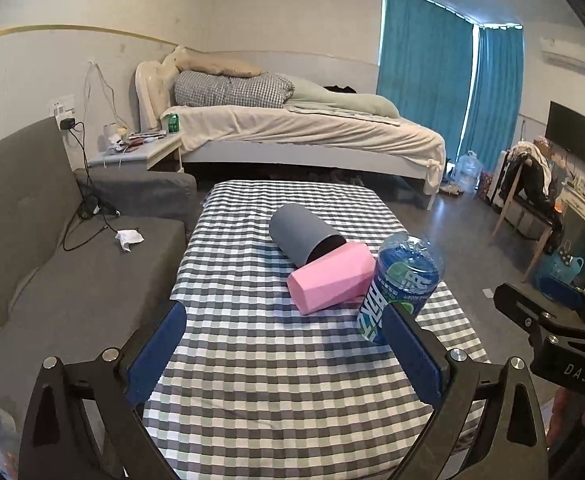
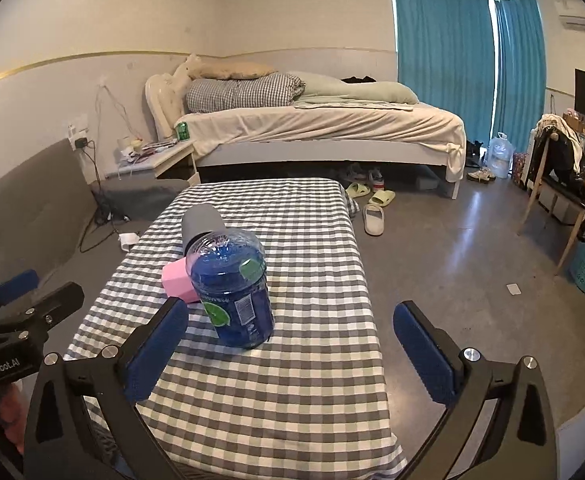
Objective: Flip cup upside down
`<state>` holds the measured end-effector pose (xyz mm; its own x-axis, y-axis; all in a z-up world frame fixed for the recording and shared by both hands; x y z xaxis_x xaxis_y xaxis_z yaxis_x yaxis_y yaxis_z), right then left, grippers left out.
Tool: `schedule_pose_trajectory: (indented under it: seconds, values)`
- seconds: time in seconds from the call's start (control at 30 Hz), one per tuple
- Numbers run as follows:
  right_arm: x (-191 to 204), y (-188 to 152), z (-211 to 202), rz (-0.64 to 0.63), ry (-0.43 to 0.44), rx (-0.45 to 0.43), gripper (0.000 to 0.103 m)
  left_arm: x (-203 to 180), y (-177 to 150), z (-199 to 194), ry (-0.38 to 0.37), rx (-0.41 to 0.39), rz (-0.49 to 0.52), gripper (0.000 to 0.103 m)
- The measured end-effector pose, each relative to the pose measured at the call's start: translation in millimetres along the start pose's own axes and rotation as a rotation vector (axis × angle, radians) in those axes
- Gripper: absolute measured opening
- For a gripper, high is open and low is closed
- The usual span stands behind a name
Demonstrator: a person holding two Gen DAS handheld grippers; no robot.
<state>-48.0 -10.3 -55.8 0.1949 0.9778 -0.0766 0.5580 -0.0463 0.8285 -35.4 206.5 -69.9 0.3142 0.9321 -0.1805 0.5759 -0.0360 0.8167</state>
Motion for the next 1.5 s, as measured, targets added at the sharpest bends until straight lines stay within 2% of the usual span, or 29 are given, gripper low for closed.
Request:
schedule_pose_trajectory:
  seconds: [0.27, 1.5]
  values:
    - [5.8, 4.4, -7.6, -0.031, -0.018, -0.042, 0.103, 2.9, -2.0, 2.7, -0.002, 0.021, -0.011, 0.101]
    - [6.6, 2.4, -5.7, -0.044, -0.025, -0.017, 0.103, 1.8, -3.0, 0.7, -0.009, 0.019, -0.010, 0.101]
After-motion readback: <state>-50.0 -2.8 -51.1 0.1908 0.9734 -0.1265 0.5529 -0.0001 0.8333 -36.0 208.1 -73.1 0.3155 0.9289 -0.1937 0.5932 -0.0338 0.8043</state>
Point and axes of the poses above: each gripper's, at about its wrist camera, not at the fingertips, and z roughly the way its jaws point, x to its left, y to its top, the point moved 1 cm from there along z, roughly the way its jaws point, and after that the axes turned 13 degrees about -y, right-handed, at the moved point
